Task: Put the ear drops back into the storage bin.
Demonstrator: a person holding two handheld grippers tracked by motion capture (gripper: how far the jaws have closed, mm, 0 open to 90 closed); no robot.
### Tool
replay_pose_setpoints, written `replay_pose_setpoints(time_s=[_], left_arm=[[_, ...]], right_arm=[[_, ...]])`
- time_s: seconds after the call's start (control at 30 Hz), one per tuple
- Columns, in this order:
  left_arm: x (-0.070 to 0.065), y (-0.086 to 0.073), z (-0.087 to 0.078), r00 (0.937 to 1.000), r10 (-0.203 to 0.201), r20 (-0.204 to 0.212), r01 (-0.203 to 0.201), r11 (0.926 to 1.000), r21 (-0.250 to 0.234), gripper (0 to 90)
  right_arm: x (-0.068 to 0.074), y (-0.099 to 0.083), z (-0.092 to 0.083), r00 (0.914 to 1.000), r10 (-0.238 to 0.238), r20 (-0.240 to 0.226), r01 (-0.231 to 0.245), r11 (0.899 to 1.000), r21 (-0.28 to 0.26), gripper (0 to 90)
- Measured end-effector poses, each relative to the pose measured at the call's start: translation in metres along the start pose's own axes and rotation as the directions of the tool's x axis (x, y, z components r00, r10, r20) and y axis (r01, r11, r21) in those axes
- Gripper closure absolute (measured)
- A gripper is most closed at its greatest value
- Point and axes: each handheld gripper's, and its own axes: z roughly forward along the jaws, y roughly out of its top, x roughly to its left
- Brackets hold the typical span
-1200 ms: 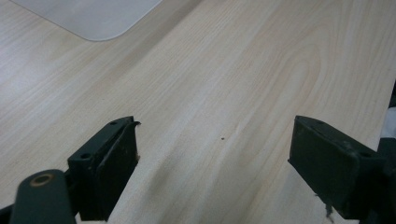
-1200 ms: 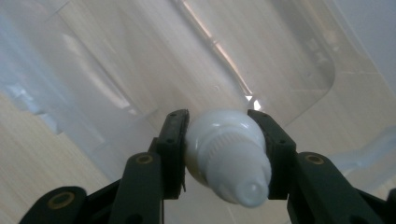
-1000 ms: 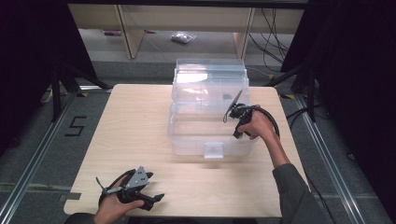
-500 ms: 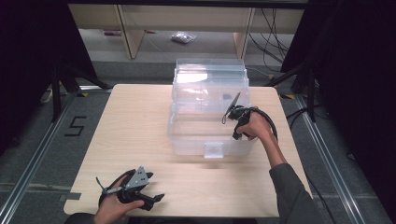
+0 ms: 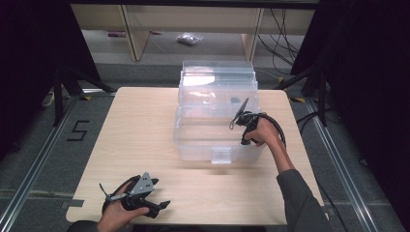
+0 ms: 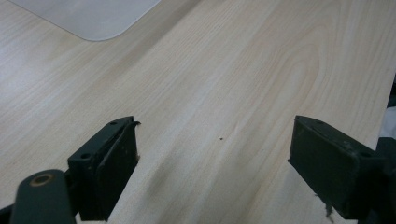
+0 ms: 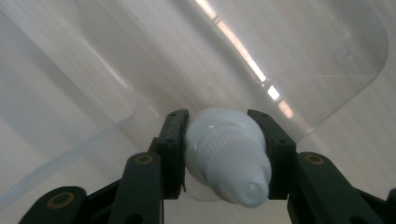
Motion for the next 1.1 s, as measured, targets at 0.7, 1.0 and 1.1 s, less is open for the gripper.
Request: replay_pose_setpoints(time_s=[0.7,1.0,1.1], left_arm=[[0.000,0.000,0.000,0.9999,-0.005,0.011,0.005,1.0000,-0.002,14.8],[0.000,0.000,0.001,1.0000,-0.005,0.003,0.005,1.0000,-0.003,14.8],[0.000,0.000,0.001,1.0000,-0.005,0.003,0.005,1.0000,-0.002,14.8]], right_arm=[[0.006,-0.006,-0.020,0.9979,0.055,0.034,-0.054,0.998,-0.031,40.4],[0.008,-0.011,-0.040,0.9982,0.030,0.052,-0.021,0.988,-0.154,31.0],[0.010,-0.013,-0.045,0.9977,0.030,0.060,-0.019,0.985,-0.172,29.6]])
